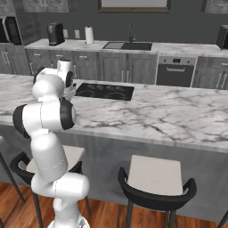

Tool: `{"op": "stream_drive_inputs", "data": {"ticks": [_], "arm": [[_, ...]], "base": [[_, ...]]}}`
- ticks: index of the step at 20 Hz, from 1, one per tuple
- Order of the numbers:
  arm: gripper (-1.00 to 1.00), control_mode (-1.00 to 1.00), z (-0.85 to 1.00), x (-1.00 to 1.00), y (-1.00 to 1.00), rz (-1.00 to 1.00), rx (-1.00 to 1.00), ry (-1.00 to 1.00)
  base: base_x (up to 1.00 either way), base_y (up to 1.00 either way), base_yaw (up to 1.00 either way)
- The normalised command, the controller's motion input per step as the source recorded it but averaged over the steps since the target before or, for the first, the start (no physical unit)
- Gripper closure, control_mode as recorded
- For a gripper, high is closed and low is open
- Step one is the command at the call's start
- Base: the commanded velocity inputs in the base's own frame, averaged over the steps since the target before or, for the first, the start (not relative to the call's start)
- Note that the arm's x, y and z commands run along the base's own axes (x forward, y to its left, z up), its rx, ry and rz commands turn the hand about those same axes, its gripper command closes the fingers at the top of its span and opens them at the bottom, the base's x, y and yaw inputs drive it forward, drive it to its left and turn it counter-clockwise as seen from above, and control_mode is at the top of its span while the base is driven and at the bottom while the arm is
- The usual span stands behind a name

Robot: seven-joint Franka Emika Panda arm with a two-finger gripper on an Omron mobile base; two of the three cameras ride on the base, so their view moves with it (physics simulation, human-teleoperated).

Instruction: There is a wine glass and glass cup on the dining counter. Place the wine bottle next to the wine glass and the juice bottle next to the glass cup.

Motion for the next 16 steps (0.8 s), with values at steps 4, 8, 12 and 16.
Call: {"op": "stream_drive_inputs", "data": {"ticks": [4,8,12,16], "arm": [[-1.0,-1.0,0.07,-0.01,0.0,0.0,0.0,0.0],[-1.0,-1.0,0.2,-0.04,0.0,0.0,0.0,0.0],[-1.0,-1.0,0.19,-0.09,0.0,0.0,0.0,0.0],[-1.0,-1.0,0.09,-0.21,-0.06,-0.02,0.0,0.0]], "base": [[0.0,0.0,0.0],[0.0,0.0,0.0],[0.0,0.0,0.0],[0.0,0.0,0.0]]}}
